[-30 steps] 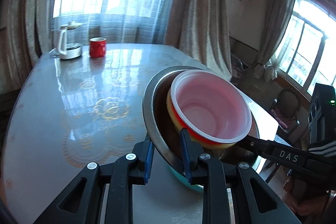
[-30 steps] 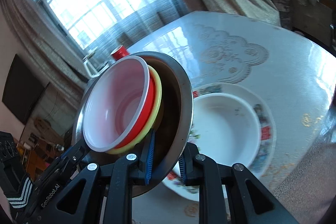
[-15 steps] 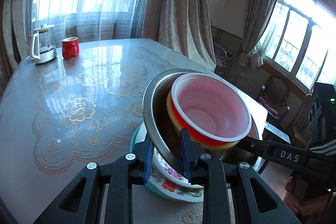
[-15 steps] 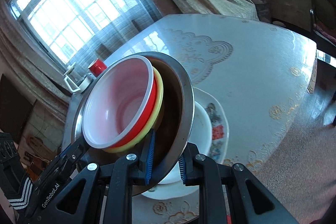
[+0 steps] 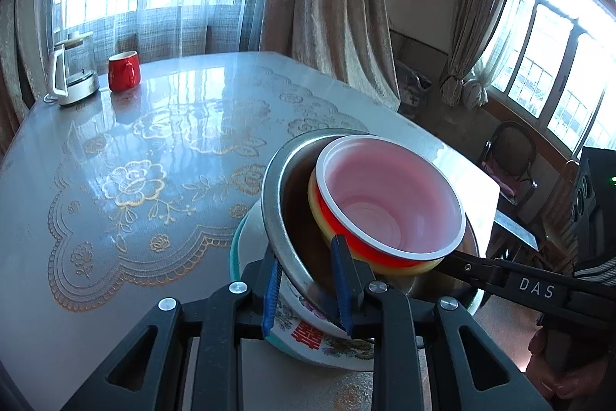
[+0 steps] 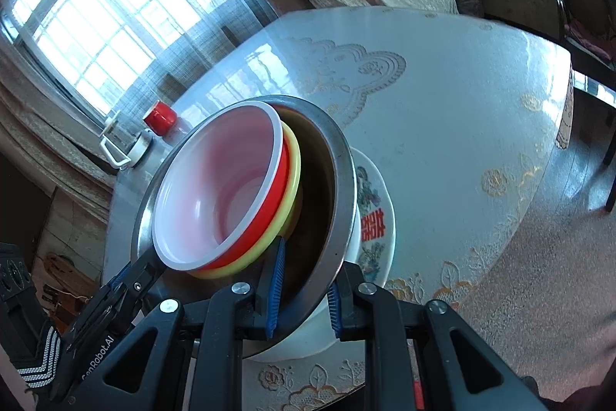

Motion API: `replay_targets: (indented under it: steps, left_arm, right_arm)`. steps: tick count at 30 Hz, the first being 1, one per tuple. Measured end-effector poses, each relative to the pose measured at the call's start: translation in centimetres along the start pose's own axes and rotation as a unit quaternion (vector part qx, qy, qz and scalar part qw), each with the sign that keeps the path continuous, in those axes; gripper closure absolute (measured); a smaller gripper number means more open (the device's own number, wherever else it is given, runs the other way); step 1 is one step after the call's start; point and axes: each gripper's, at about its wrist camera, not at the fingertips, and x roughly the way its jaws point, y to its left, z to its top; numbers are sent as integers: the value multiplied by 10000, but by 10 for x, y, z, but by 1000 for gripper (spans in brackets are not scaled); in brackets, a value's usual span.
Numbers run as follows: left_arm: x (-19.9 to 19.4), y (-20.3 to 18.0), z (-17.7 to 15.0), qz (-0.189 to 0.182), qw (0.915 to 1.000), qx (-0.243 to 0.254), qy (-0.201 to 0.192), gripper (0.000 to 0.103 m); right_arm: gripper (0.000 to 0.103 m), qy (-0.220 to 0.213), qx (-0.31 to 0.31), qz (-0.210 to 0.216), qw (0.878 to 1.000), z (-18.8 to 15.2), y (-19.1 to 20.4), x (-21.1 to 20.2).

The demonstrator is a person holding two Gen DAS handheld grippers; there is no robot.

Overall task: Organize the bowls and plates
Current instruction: 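Lower the steel bowl onto the rose-pattern plate and open both tools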

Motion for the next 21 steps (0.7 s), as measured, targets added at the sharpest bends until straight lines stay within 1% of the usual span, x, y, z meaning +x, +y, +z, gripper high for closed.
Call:
replay_targets:
  steps: [12, 21]
  left_arm:
    - [16, 3, -6, 72, 9997, -70, 201, 76]
    - [21, 7, -6, 75, 9995, -168, 274, 75]
  right_arm:
    - [83, 239, 126, -95, 9996, -4, -7, 13]
    - [81, 213, 66, -154, 9996, -4, -5, 14]
